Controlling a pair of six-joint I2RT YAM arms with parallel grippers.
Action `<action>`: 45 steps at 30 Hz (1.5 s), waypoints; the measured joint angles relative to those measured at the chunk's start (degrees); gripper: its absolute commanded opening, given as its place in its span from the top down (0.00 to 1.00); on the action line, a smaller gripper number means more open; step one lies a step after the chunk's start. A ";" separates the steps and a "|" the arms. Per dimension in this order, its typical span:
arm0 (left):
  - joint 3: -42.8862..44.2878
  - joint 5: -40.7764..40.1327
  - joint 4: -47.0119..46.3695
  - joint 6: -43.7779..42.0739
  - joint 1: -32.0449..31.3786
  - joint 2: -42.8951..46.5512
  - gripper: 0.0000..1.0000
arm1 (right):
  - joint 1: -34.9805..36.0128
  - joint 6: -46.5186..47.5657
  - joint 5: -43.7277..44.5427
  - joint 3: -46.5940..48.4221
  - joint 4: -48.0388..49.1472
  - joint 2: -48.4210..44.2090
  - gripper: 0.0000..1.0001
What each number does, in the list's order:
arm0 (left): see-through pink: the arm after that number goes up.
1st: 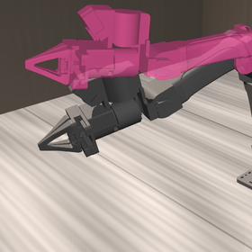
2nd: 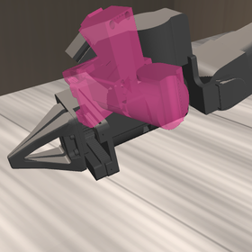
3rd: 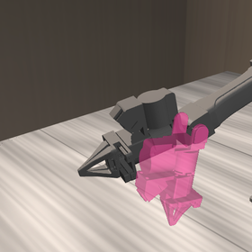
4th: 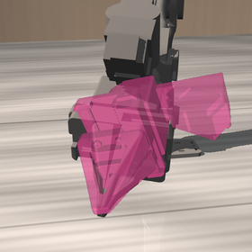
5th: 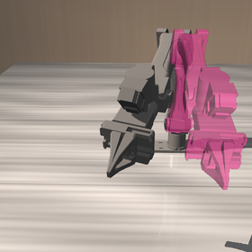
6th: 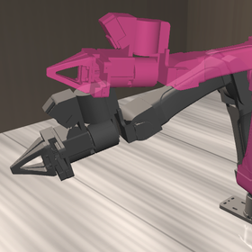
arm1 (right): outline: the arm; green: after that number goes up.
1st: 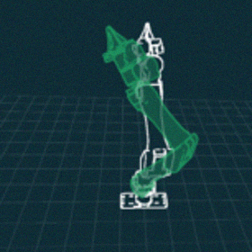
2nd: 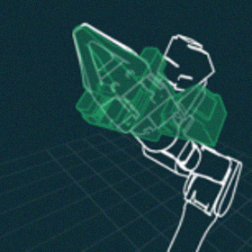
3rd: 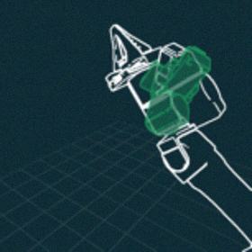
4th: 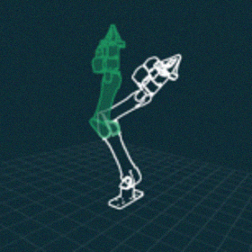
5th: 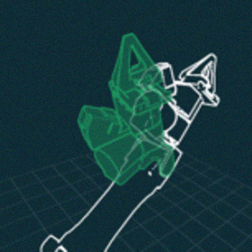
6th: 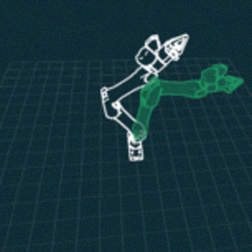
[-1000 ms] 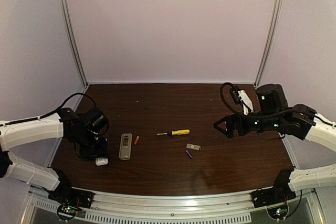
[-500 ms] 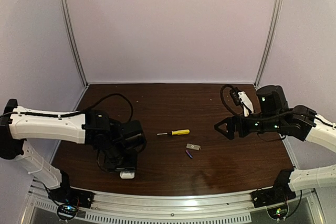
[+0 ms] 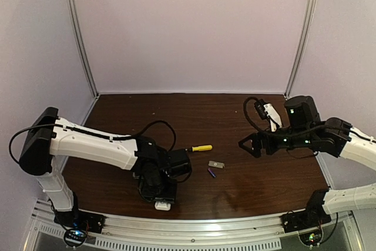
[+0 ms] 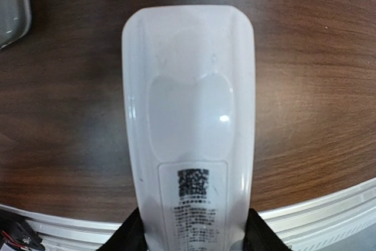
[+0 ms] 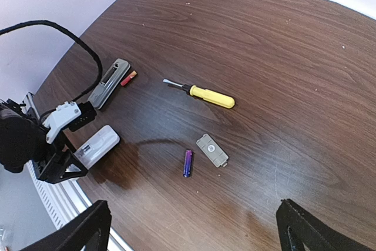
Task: Unload the batteries from the remote control
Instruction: Place the remote control at the center of the board.
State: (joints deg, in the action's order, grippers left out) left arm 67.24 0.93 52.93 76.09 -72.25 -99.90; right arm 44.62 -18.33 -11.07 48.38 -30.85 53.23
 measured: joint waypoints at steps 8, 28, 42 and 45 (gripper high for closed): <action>0.02 2.60 -6.43 -3.15 2.45 -4.59 0.57 | 0.00 0.48 -0.50 0.00 -1.01 0.00 0.00; -2.27 9.81 -17.57 -10.47 5.84 -4.81 0.20 | 0.00 -2.95 1.01 0.87 -3.82 -1.92 0.00; -3.78 17.29 -23.04 -14.19 5.77 -4.04 0.20 | 0.00 -4.61 3.10 0.85 -4.63 -4.85 0.00; -2.62 18.82 -23.78 -15.13 5.77 -4.87 0.20 | 0.00 -4.61 3.19 0.83 -4.63 -4.94 0.00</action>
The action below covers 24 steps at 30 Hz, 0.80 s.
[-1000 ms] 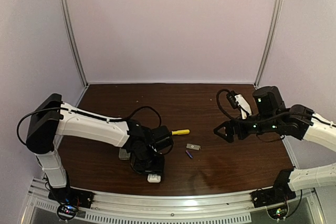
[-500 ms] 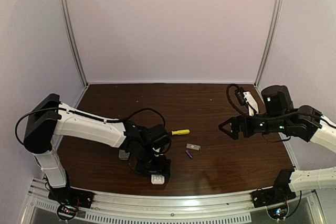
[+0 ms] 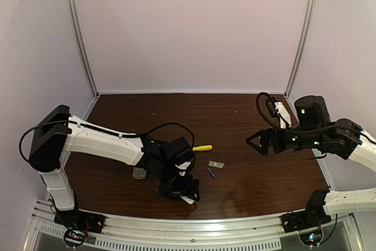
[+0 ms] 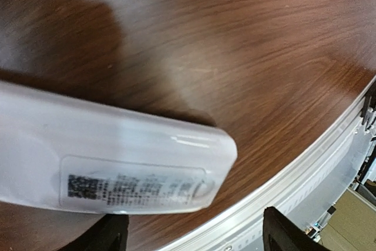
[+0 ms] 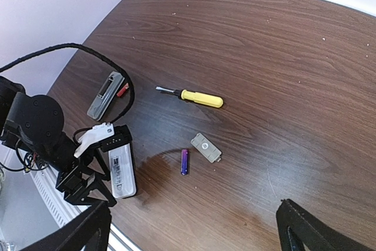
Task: Unload the batteries from the remote control
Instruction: Place the remote control at the center of the board.
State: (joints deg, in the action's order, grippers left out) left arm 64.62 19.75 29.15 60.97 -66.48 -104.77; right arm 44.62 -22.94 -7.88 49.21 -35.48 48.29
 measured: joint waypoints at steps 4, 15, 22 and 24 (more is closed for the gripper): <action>3.30 1.55 -1.33 -1.51 -0.07 -2.54 0.20 | 0.00 0.24 0.02 -0.04 -0.04 -0.26 0.00; 13.00 3.41 -2.97 -4.76 0.68 -9.29 0.21 | 0.00 1.81 0.00 0.04 -1.33 -0.26 0.00; 15.76 2.36 -2.69 -7.30 1.31 -9.64 0.21 | 0.00 3.78 0.00 0.44 -2.25 -0.24 0.00; 15.74 1.42 -1.86 -8.22 1.44 -8.66 0.20 | 0.00 4.68 0.00 0.79 -2.58 -0.24 0.00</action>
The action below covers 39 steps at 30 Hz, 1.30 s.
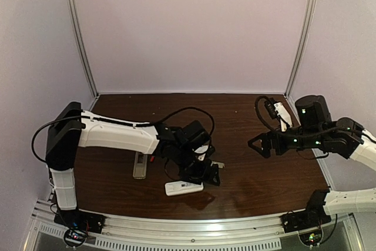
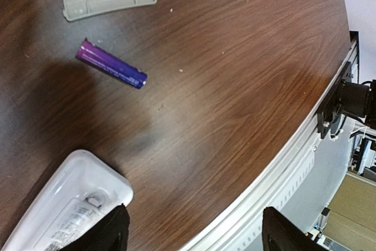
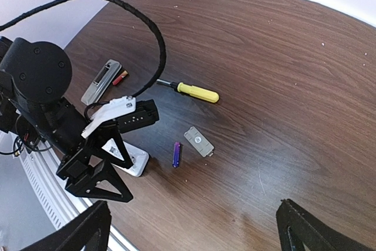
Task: Unload the batteries from the remote control
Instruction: Place the remote control at the center of the board, then pick up the remote control from the center of the board.
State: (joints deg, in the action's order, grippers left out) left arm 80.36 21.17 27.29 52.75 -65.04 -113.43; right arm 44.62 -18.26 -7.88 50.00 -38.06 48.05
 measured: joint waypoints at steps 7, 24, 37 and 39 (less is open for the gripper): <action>-0.61 -5.88 2.64 -5.09 0.15 9.60 0.18 | 0.00 2.93 -1.20 0.46 -0.15 -0.07 0.00; -17.05 -22.43 4.09 -20.59 3.98 35.56 0.02 | 0.00 13.16 -3.76 8.24 0.46 9.42 0.00; -24.06 -25.31 1.84 -32.61 6.71 47.78 0.03 | 0.00 30.73 -14.84 13.77 0.79 22.69 0.00; -24.22 -24.94 1.53 -33.94 6.71 49.20 0.03 | 0.00 32.74 -16.22 14.99 0.33 24.35 0.00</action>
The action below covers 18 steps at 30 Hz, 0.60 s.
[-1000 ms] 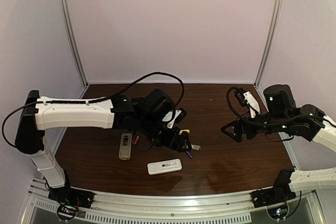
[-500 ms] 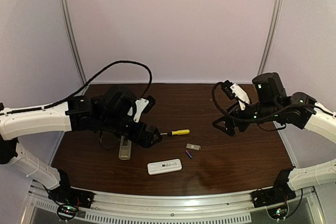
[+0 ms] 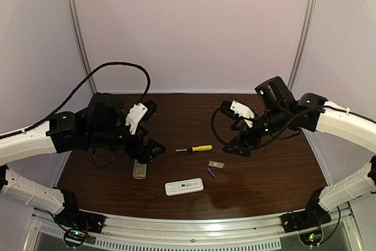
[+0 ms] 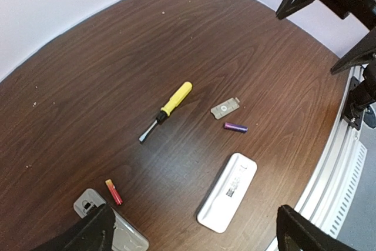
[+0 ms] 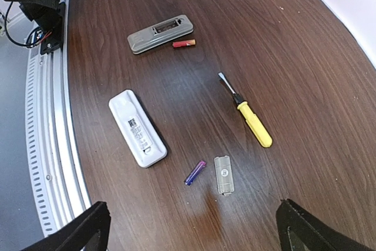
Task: Unload the batteries from the remote control
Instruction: Pick up the remote control from the center of the board.
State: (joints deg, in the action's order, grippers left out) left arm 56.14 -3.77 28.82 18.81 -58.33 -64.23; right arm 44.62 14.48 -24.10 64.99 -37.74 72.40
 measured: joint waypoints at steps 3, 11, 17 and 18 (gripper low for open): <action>-0.76 0.00 -1.29 -1.38 0.00 1.60 0.03 | 0.24 2.16 -0.94 0.57 -0.31 1.77 0.00; -1.86 -0.42 -3.91 -4.46 0.00 0.74 0.03 | 3.06 7.19 -0.52 0.81 -1.79 7.76 0.00; -2.29 0.44 -6.64 -5.90 0.79 -1.62 0.02 | 4.04 9.84 -0.04 1.33 -1.75 13.33 0.00; -2.40 0.85 -6.93 -6.10 1.33 -1.99 0.03 | 4.17 10.27 0.07 1.44 -1.66 14.14 0.00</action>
State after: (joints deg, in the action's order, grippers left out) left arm 53.74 -2.92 21.89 12.71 -56.99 -66.22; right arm 48.80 24.75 -24.03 66.43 -39.40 86.54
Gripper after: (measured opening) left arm 0.974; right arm 0.996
